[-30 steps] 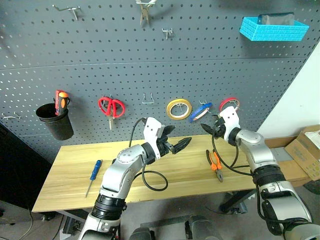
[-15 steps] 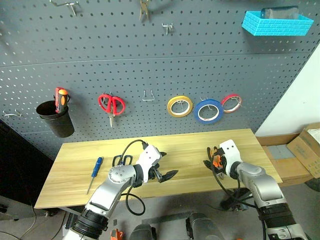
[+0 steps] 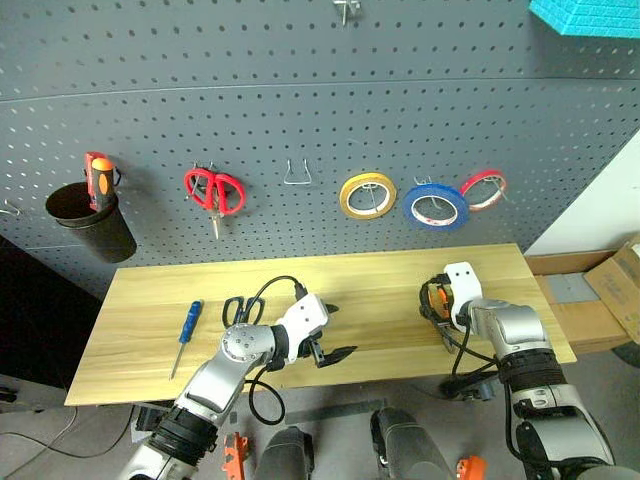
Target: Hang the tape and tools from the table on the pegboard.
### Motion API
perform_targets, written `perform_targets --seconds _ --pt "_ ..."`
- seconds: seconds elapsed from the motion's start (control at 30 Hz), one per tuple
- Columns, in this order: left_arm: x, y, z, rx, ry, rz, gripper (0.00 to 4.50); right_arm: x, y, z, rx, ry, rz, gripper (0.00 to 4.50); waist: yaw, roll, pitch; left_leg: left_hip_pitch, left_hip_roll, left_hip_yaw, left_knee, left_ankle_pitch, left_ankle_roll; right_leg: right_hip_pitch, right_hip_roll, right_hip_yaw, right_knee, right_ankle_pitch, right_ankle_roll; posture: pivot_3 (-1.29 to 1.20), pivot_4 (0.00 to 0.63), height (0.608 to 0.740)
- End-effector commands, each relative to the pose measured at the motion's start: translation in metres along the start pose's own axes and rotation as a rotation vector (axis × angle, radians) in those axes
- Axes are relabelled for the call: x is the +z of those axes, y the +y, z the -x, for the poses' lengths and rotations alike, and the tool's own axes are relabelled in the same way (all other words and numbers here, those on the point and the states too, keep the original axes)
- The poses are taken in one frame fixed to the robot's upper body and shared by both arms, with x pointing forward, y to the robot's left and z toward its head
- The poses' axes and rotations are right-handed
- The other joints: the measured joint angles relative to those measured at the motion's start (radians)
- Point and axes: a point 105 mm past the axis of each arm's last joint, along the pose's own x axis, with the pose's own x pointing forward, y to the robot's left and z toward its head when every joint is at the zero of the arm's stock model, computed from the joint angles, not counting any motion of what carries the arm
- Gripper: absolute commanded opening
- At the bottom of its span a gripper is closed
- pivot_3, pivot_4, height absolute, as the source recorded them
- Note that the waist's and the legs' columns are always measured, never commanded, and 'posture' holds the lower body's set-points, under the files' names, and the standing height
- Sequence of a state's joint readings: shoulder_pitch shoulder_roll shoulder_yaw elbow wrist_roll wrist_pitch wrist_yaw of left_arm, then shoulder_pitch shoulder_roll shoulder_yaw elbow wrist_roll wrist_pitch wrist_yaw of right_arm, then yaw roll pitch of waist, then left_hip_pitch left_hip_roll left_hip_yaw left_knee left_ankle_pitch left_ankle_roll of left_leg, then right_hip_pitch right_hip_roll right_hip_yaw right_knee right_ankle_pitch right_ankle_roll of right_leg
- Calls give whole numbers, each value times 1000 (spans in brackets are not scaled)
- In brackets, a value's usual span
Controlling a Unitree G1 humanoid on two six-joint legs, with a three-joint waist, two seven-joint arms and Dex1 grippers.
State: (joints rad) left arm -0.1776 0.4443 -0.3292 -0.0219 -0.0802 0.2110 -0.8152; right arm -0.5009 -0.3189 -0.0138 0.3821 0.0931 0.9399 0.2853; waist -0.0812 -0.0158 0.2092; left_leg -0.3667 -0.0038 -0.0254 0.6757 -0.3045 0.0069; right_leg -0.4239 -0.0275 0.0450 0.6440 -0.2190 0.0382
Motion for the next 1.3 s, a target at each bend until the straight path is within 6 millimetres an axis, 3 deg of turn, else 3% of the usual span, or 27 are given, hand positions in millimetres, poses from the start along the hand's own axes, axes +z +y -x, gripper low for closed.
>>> perform_targets --seconds 0.03,0.33,0.57,0.73,0.87,1.0,1.13,1.2,1.3 --pt "7 -5 7 16 -26 -1 4500 5 -6 -1 -12 4 -22 4469 0 0 9 0 -1 0 0 0 0 0 -1 0 0 0 0 -33 261 740" --pt "7 -15 10 25 -22 36 4500 15 -12 -10 -31 16 -17 4469 1 -6 38 1 -1 0 1 0 0 1 0 -2 1 0 1 -6 286 740" --pt "17 -12 9 32 -59 55 4500 26 -11 -11 -14 16 -28 2795 0 -9 43 1 0 -1 1 0 0 1 2 -2 1 0 1 -21 270 740" --pt "16 -12 7 37 -63 59 4500 29 -8 -10 1 -1 -11 2796 -1 -9 43 1 0 -1 1 0 0 1 1 -2 0 0 1 -47 250 740" --pt "20 -10 8 67 -96 82 4500 38 -4 -2 21 -80 130 2795 -1 -8 42 1 0 -1 1 0 0 1 1 -2 1 0 1 -83 209 740" --pt "31 -9 19 134 -171 149 4500 54 19 24 97 -253 316 2795 -2 -6 41 -4 0 -1 1 0 -1 -4 0 -2 1 0 1 -101 179 740" --pt "34 -19 36 202 -189 172 4500 60 59 65 209 -427 416 2795 -5 -1 33 -20 -1 0 3 2 -5 -21 -1 -1 3 2 4 -100 157 740" --pt "42 -22 44 245 -223 202 4500 68 90 89 307 -540 394 2795 -5 0 30 -22 0 -1 2 2 -6 -22 -1 -1 3 2 4 -74 143 740" --pt "56 -19 58 336 -288 251 4500 97 127 125 414 -751 316 2795 -3 -2 27 -22 0 -1 2 3 -7 -22 -1 -2 2 3 4 -37 126 740"
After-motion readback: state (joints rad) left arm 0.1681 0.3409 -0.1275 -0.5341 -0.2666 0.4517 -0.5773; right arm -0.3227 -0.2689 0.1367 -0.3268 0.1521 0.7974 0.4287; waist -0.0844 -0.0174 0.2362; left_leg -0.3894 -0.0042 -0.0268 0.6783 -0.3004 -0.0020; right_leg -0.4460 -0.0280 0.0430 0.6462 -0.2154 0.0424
